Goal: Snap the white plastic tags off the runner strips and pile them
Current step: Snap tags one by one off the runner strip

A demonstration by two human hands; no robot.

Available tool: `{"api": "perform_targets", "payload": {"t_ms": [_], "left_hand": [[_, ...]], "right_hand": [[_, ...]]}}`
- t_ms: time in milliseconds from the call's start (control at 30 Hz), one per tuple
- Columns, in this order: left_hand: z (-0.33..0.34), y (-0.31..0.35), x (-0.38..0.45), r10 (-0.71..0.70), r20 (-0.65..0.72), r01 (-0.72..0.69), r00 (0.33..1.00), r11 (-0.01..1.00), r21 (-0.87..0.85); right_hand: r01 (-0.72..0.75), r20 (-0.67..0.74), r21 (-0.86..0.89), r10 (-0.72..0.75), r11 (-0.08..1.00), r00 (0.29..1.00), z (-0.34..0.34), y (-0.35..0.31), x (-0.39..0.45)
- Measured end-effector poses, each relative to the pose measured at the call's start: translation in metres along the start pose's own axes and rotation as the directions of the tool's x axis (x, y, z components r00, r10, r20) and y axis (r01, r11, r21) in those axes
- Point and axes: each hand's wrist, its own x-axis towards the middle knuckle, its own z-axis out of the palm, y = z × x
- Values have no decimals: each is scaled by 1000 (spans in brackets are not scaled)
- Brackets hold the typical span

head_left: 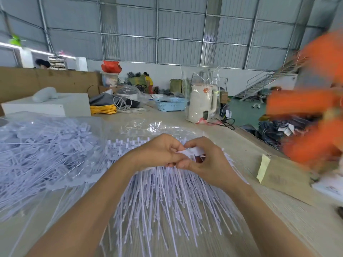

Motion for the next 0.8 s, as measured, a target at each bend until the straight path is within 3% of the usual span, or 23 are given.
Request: {"api": "perform_targets", "payload": {"t_ms": [133, 267, 367, 467, 567, 667, 733, 800], "left_hand": [[-1, 4, -1, 29, 21, -28, 999, 999, -22], [2, 4, -2, 57, 2, -57, 998, 997, -49], [6, 6, -1, 118, -55, -120, 991, 992, -28], [9, 10, 0, 169, -96, -173, 981, 984, -35], [10, 12, -3, 171, -100, -173, 980, 985, -9], [7, 20, -11, 206, -26, -202, 978, 972, 118], [1, 32, -18, 233, -63, -220, 971, 961, 167], [-7, 49, -27, 380, -201, -350, 903, 921, 168]], "right_hand": [[265, -69, -219, -286, 939, 956, 1, 6, 1], [307, -104, -345, -361, 887, 927, -1, 7, 1], [148, -180, -284, -204, 947, 962, -2, 1, 1], [-85, -142, 139, 105, 987, 984, -2, -10, 2], [-385, 139, 509, 368, 770, 919, -5, -14, 5], [-620, 364, 654, 539, 432, 760, -22, -7, 7], [-597, 384, 747, 544, 291, 746, -37, 1, 10], [-512, 326, 828, 549, 226, 770, -47, 6, 12]]}}
